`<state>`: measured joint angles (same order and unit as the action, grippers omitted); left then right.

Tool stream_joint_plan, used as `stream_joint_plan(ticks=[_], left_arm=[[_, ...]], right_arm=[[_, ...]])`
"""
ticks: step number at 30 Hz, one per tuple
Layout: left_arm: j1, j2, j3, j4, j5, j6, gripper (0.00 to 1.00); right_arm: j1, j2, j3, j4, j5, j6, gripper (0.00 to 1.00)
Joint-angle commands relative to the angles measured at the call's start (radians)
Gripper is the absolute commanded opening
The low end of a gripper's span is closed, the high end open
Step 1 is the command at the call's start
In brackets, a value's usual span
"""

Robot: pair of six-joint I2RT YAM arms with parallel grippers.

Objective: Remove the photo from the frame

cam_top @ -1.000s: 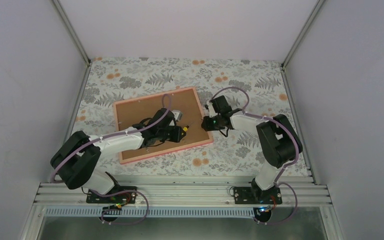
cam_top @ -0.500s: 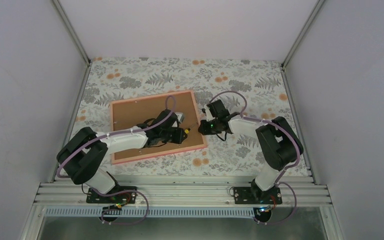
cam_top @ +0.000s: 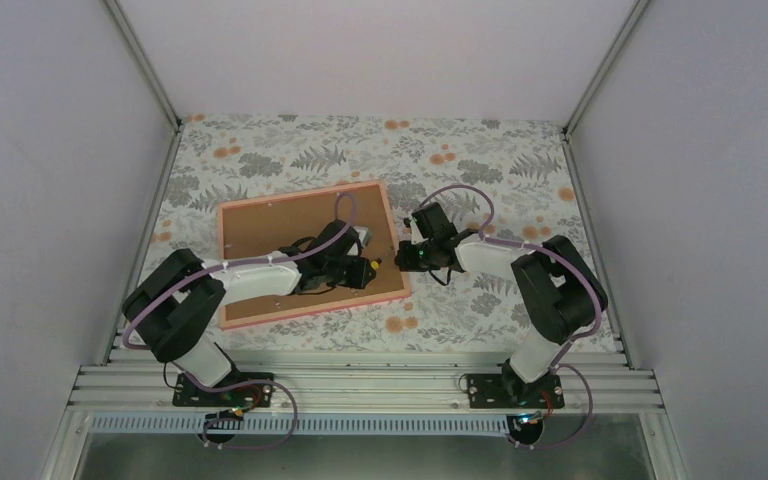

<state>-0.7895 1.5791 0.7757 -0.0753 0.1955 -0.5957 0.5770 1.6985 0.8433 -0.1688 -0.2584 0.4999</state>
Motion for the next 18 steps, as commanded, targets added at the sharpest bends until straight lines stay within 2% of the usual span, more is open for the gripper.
stream_joint_plan(ticks=[1,18], left_arm=[[-0.005,0.014,0.026,0.032,0.005,-0.014,0.03],[-0.005,0.057,0.046,0.020,-0.062,-0.042,0.02]], right_arm=[[0.029,-0.003,-0.027,-0.005,-0.018,0.023,0.04],[0.041,0.003,-0.029,-0.004,-0.019,0.022,0.04]])
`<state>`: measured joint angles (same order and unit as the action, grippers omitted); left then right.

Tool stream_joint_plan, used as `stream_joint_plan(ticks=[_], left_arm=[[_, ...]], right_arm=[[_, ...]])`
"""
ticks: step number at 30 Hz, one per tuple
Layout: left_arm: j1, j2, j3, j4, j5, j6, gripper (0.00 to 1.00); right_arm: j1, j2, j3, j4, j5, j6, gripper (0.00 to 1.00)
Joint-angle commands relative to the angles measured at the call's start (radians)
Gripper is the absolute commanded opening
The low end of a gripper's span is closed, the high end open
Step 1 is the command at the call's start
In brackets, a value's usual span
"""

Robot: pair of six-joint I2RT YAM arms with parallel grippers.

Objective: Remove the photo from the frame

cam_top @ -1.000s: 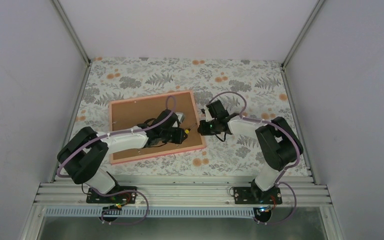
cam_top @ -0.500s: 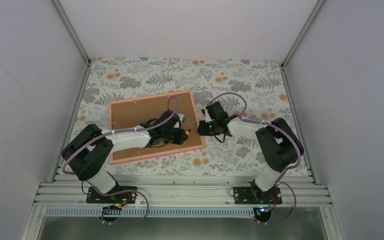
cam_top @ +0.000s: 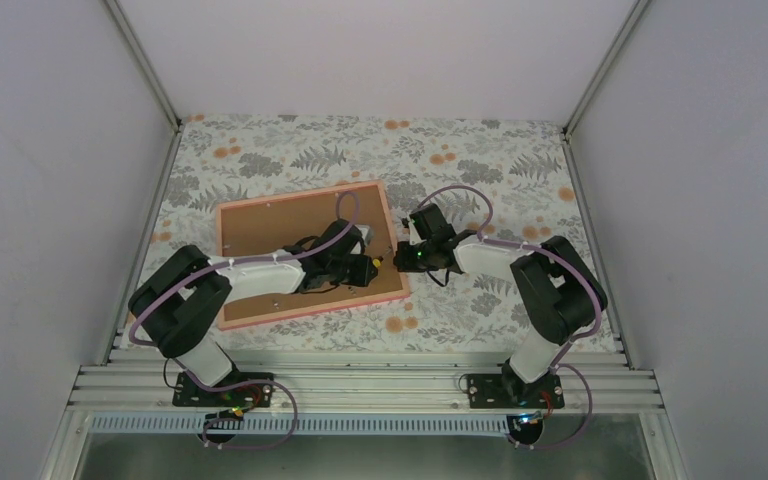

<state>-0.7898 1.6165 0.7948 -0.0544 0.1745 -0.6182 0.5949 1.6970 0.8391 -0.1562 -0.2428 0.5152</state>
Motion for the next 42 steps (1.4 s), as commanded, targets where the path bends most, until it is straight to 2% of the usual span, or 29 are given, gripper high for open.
stream_joint_plan(ticks=[1,10,42], left_arm=[[-0.005,0.021,0.027,-0.003,-0.044,-0.022,0.02],[0.002,-0.010,-0.003,-0.010,-0.111,-0.069,0.03],[-0.006,-0.083,-0.062,-0.054,-0.062,-0.078,0.02]], right_arm=[[0.023,0.004,-0.025,-0.018,-0.035,0.006,0.04],[0.023,0.008,-0.030,-0.016,-0.030,0.011,0.04],[0.023,0.015,-0.026,-0.018,-0.014,0.018,0.04]])
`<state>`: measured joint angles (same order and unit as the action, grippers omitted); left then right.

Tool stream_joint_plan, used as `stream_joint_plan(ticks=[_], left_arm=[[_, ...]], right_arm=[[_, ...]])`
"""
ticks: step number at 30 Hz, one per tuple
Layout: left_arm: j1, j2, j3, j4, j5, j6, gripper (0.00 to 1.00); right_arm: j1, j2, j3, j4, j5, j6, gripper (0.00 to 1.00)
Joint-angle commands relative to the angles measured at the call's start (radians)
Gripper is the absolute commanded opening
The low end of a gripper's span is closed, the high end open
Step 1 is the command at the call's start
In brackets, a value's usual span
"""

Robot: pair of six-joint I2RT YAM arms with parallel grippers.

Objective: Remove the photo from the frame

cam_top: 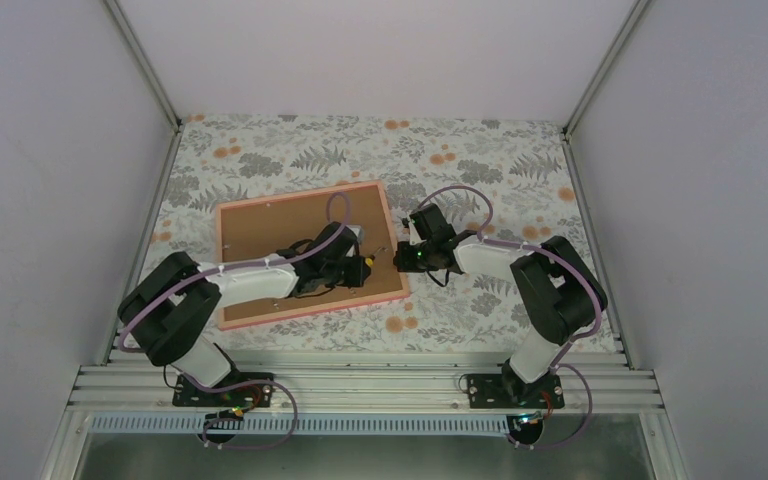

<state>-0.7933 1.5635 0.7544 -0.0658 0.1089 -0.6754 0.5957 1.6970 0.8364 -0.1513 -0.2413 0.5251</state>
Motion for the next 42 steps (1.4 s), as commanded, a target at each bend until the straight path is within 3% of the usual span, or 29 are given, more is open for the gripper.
stream_joint_plan(ticks=[1,19,42], left_arm=[[-0.002,-0.034,-0.023,-0.046,0.002,-0.021,0.02],[-0.001,-0.181,-0.052,-0.078,-0.074,-0.031,0.02],[0.057,-0.299,-0.097,-0.116,-0.101,-0.029,0.02]], right_arm=[[0.023,0.015,-0.022,-0.024,-0.014,0.008,0.04],[-0.022,-0.017,-0.028,-0.037,0.040,0.031,0.04],[-0.304,-0.209,-0.189,-0.014,0.107,0.135,0.04]])
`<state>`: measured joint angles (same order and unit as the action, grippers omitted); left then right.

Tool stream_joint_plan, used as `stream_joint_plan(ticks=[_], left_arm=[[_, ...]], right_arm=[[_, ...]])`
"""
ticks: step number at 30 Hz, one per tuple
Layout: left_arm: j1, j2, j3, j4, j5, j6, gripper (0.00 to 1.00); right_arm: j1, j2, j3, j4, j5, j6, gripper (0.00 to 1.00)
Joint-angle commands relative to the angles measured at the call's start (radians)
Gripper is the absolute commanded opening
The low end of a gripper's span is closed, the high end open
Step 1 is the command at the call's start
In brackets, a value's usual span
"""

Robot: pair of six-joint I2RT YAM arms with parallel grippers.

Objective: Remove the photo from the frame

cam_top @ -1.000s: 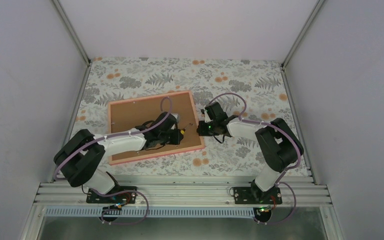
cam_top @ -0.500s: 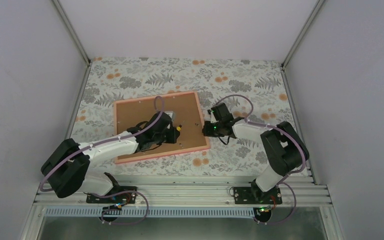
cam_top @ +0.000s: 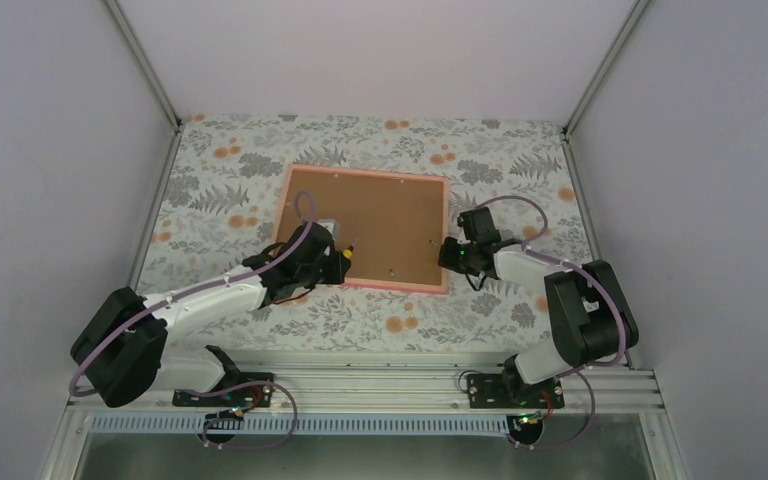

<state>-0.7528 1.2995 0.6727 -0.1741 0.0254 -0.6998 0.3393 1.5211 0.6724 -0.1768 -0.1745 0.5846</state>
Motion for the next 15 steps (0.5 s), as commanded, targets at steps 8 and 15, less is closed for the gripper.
stream_joint_plan(ticks=[8,15], left_arm=[[0.047,-0.075,-0.031,-0.028,-0.021,0.000,0.02],[0.049,-0.074,-0.025,-0.026,-0.017,0.004,0.02]], right_arm=[[-0.106,-0.044,-0.066,0.022,0.012,0.062,0.06],[-0.105,-0.079,-0.073,-0.020,-0.030,0.022,0.19]])
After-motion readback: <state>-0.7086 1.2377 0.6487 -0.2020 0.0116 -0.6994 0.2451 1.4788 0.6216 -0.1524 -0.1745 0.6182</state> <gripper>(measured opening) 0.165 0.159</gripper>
